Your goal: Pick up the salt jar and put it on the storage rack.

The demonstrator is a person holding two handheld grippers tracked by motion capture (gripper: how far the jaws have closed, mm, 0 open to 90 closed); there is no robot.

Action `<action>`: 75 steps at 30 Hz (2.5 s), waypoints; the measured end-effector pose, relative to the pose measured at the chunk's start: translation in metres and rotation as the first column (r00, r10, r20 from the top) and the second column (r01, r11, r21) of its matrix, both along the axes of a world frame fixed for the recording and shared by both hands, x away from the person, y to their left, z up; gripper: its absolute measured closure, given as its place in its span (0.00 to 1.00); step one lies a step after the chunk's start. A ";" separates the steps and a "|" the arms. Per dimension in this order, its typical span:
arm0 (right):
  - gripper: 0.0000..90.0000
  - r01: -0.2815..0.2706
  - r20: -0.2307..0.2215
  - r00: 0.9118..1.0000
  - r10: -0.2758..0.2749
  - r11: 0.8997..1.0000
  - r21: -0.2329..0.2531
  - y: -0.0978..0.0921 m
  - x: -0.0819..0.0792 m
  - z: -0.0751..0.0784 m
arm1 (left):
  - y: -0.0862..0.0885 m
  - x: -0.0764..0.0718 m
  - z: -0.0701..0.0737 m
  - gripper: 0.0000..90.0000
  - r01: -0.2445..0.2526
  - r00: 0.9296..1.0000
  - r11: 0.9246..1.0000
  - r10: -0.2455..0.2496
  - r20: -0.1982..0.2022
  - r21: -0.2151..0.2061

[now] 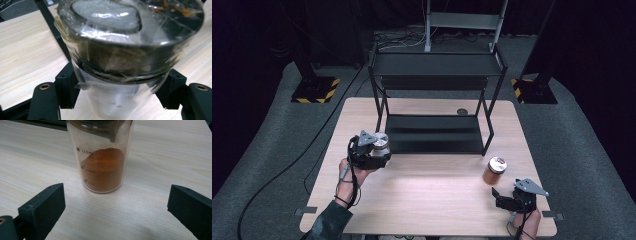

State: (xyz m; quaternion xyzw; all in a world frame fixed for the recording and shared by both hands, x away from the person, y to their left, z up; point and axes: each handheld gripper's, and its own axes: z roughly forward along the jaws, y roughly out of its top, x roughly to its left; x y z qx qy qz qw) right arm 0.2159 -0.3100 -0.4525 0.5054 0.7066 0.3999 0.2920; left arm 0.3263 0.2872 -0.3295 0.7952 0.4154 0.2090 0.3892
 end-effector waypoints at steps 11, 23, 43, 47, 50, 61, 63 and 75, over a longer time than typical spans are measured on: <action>0.00 0.001 -0.001 1.000 -0.001 1.000 0.002 0.000 0.000 0.000 | -0.003 0.009 0.016 0.34 0.022 1.000 1.000 -0.022 0.013 -0.003; 0.00 0.001 -0.001 1.000 -0.001 1.000 0.004 -0.001 0.000 0.000 | -0.004 0.019 0.031 0.34 0.034 0.999 0.999 -0.035 0.017 0.011; 0.00 0.001 0.000 1.000 -0.001 1.000 0.005 -0.001 0.000 0.000 | -0.005 0.039 0.047 0.34 0.040 0.999 0.999 -0.040 0.004 0.020; 0.00 0.001 0.000 1.000 -0.001 1.000 0.006 -0.001 0.000 0.000 | -0.005 0.042 0.052 0.34 0.039 0.999 0.999 -0.039 0.005 0.024; 0.00 0.002 0.001 1.000 -0.002 1.000 0.005 -0.001 0.000 0.000 | -0.005 0.043 0.055 0.34 0.039 0.999 0.999 -0.039 0.009 0.026; 0.00 0.001 0.001 1.000 -0.001 1.000 0.004 -0.001 0.000 0.000 | -0.006 0.047 0.067 0.34 0.032 0.999 0.999 -0.033 0.019 0.040; 0.00 0.001 0.001 1.000 -0.001 1.000 0.004 -0.001 0.000 0.000 | -0.007 0.048 0.069 0.34 0.032 0.999 0.999 -0.033 0.022 0.041; 0.00 0.001 -0.001 1.000 -0.001 1.000 0.004 -0.001 0.000 0.000 | -0.008 0.054 0.079 0.34 0.035 0.999 0.998 -0.036 0.028 0.046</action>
